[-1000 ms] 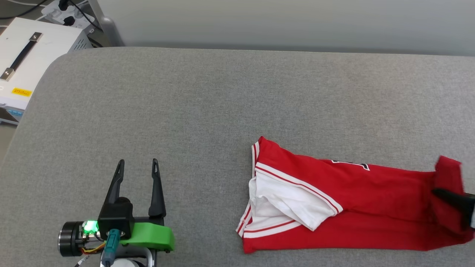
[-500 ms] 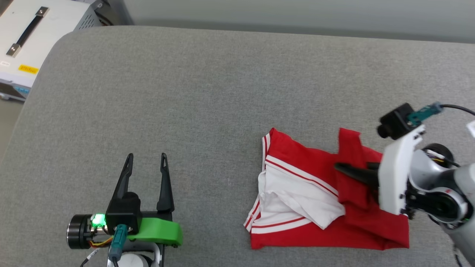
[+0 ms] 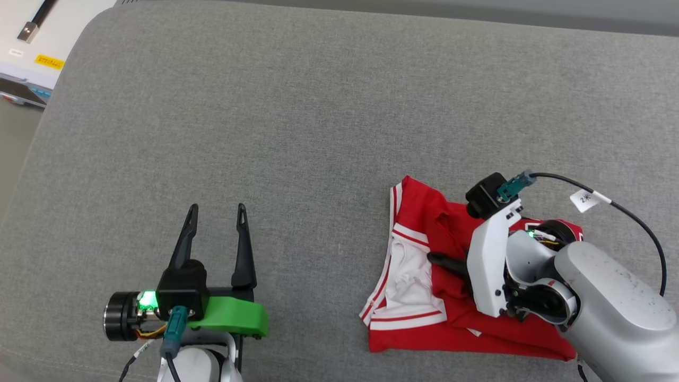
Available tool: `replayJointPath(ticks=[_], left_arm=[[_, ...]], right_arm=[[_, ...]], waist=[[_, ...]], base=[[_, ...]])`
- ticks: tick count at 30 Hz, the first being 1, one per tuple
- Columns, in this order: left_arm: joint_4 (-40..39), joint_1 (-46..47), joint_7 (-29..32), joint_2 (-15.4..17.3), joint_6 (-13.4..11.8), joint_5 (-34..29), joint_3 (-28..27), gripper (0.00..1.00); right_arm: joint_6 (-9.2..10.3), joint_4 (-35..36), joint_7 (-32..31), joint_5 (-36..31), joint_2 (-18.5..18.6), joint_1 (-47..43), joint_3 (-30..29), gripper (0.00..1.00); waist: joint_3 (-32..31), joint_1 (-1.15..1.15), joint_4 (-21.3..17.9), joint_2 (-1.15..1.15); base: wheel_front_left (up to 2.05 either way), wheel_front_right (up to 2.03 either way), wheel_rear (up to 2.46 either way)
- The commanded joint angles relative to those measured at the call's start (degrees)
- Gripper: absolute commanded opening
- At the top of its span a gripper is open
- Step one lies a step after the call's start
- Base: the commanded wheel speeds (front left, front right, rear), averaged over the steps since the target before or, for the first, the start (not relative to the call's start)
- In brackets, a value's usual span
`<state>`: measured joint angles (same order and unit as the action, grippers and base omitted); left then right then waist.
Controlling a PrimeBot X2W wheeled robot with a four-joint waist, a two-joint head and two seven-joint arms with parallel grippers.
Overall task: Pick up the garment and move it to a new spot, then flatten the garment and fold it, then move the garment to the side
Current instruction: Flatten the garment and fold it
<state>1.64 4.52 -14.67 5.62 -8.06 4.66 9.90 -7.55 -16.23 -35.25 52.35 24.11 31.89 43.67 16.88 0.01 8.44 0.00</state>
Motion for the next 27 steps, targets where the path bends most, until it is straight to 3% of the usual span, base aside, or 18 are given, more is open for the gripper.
replayJointPath(ticks=[1,2,4,5,10,16,23,27], left_arm=[[0.47,0.8,-0.33,-0.29,0.38,-0.65,-0.74,1.0],[0.55,0.63,-0.33,-0.3,0.41,-0.7,-1.01,1.0],[0.74,0.22,-0.33,-0.3,0.57,-0.82,-1.52,1.0],[0.9,0.0,-0.33,-0.29,0.68,-0.91,-1.75,1.0],[1.28,-0.85,-0.33,-0.17,1.4,-0.95,-2.73,1.0],[1.01,-2.18,-0.33,0.23,2.04,-1.21,-4.05,1.0],[-0.05,-4.24,-0.33,0.26,2.17,-1.79,-4.81,1.0],[-0.65,-5.27,-0.33,0.45,2.26,-2.03,-5.12,1.0]], right_arm=[[0.06,-2.45,2.12,0.02,-0.45,-0.14,1.68,0.0],[0.06,-2.61,3.23,0.03,-0.47,0.08,1.99,0.0],[0.06,-2.46,5.57,0.36,-0.23,0.43,2.38,0.44],[0.06,-1.9,7.09,0.47,0.04,0.67,2.43,1.0],[0.06,3.88,15.06,-0.54,3.27,1.2,2.31,1.0],[0.06,6.8,27.37,-5.08,6.4,-0.17,-4.94,1.0],[0.06,5.19,41.39,-18.32,3.02,-5.76,-18.79,1.0],[0.06,5.19,46.05,-25.4,-0.13,-10.37,-26.6,1.0]], waist=[[-0.66,-0.01,-0.4,0.0],[-0.98,-0.01,-0.66,0.0],[-1.89,-0.01,-1.25,0.0],[-2.41,-0.01,-1.57,0.0],[-4.99,-0.01,-3.17,0.0],[-7.86,-0.01,-5.42,0.0],[-10.22,-0.01,-7.75,0.0],[-11.29,-0.01,-8.68,0.0]], base=[[0.0,0.0,0.0],[0.0,0.0,0.0],[0.0,0.0,0.0],[0.0,0.0,0.0],[0.0,0.0,0.0],[0.0,0.0,0.0],[0.0,0.0,0.0],[0.0,0.0,0.0]])
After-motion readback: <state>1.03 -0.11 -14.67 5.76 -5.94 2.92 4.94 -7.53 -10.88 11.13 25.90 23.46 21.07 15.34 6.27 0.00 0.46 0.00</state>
